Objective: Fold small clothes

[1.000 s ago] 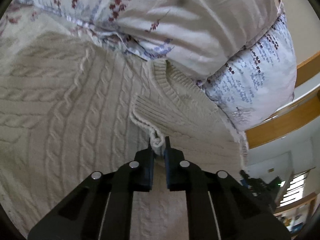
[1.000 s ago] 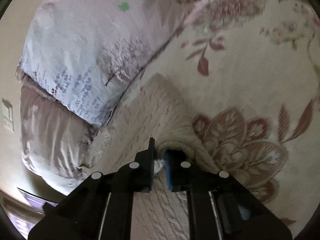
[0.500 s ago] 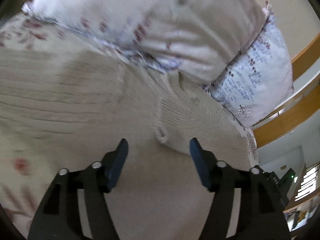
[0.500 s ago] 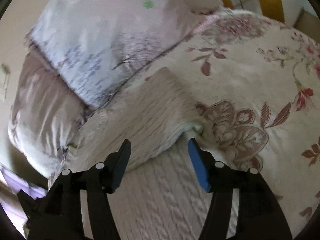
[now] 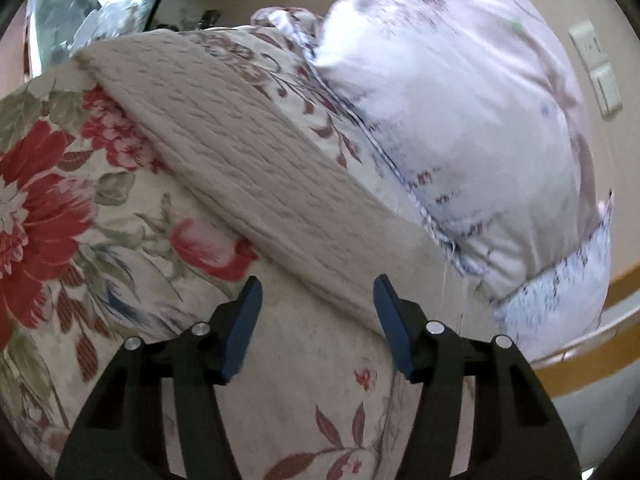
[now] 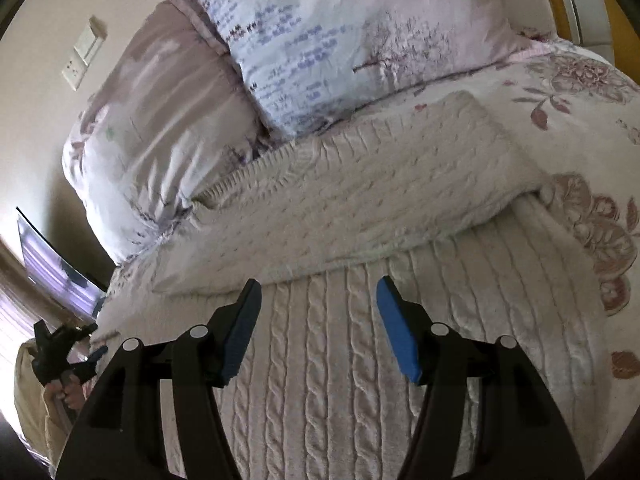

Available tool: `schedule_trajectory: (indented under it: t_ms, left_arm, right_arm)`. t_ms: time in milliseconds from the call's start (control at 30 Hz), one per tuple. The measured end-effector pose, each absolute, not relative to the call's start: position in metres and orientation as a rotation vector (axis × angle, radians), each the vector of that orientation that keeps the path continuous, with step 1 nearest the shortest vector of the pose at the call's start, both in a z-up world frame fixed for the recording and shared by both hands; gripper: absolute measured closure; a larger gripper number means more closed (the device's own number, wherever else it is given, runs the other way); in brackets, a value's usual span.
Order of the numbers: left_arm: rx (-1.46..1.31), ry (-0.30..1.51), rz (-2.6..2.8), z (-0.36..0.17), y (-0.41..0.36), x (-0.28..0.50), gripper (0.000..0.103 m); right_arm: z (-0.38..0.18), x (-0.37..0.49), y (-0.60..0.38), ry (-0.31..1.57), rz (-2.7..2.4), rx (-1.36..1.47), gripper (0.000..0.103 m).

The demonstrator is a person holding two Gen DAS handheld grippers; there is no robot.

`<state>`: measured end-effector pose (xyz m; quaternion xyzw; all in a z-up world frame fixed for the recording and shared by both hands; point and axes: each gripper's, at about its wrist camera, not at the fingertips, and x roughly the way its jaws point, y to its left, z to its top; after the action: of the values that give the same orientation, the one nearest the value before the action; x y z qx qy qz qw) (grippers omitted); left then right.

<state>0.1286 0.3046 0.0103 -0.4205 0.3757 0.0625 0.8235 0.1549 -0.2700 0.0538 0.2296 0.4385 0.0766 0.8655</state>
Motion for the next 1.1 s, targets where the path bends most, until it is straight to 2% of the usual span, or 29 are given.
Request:
schedule_trajectory:
  t_ms: [167, 333, 433, 500, 600, 867, 1100]
  left_arm:
    - [-0.994, 0.755, 0.156, 0.005, 0.322, 0.134, 0.046]
    - [-1.053, 0.72, 0.187, 0.001, 0.337, 0.14, 0.052]
    - [-1.076, 0.715, 0.207, -0.001, 0.344, 0.141, 0.062]
    - [-1.089, 0.714, 0.227, -0.005, 0.349, 0.14, 0.081]
    - [-1.101, 0.716, 0.236, -0.008, 0.35, 0.14, 0.094]
    - [-0.927, 0.609, 0.15, 0.051, 0.315, 0.154, 0.096]
    - [-0.67, 0.572, -0.113, 0.107, 0.206, 0.187, 0.096]
  right_arm:
    - [0.051, 0.154, -0.272, 0.922, 0.175, 0.503, 0.039]
    - [0.05, 0.153, -0.272, 0.922, 0.186, 0.508, 0.038]
    - [0.05, 0.153, -0.272, 0.92, 0.19, 0.516, 0.038]
    - [0.049, 0.153, -0.273, 0.919, 0.195, 0.522, 0.037]
    - [0.049, 0.152, -0.273, 0.917, 0.205, 0.53, 0.037]
    - [0.049, 0.152, -0.274, 0.909, 0.229, 0.549, 0.036]
    - [0.049, 0.152, -0.276, 0.901, 0.234, 0.566, 0.036]
